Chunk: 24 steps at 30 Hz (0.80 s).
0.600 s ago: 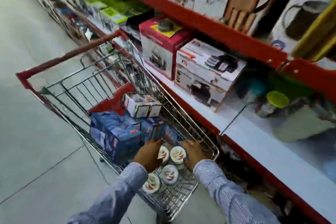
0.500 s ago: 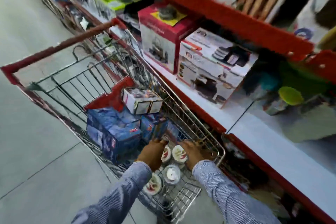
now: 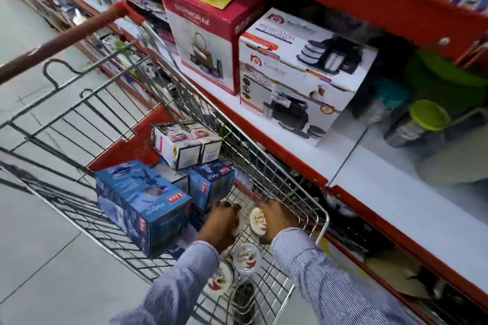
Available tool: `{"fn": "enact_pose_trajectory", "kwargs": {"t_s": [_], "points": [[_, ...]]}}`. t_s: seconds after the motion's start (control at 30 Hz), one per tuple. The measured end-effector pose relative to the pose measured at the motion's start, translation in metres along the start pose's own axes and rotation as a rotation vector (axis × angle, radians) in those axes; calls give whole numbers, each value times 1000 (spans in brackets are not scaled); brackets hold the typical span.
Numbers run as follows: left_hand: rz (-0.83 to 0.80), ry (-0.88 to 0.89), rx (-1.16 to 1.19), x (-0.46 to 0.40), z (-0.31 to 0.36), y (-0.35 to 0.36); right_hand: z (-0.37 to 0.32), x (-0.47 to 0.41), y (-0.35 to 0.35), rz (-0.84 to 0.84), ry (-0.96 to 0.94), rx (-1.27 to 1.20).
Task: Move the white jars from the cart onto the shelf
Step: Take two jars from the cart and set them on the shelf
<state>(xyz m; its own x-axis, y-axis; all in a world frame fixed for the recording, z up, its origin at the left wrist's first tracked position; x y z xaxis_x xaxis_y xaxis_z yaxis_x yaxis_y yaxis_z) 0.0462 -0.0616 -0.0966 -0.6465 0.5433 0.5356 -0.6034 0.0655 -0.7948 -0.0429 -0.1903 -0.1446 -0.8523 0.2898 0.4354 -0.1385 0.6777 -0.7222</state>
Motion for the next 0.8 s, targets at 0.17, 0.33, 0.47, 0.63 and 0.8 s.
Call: {"fn": "enact_pose_trajectory", "kwargs": {"t_s": [0.17,0.33,0.47,0.63,0.8], "points": [[197,-25,160,41,23,-81,-67,81,-107,189,3,-31],[419,193,155,95,107,-165,-78,178,-215,561,78,-41],[495,405,205,110,196,-187,-40,231,-282,783,235,-65],[364,542,171,79,291,-153,34,252,-308,817,424,-127],[285,608,75,59,341,-113,91,253,-292,751,479,-158]]}}
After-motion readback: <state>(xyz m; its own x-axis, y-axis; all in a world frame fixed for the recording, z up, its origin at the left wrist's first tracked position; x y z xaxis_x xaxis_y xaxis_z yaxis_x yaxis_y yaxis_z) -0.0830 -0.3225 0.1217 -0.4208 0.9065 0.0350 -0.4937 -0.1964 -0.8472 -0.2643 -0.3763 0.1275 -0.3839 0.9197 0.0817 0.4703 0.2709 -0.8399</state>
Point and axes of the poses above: each hand's wrist, its own x-axis away from the middle knuckle, its own y-axis out of the palm, z = x × y, the point moved 3 cm from there along -x, towards the middle knuckle, and after that the axes turned 11 degrees about -y, right-handed, at the moved point
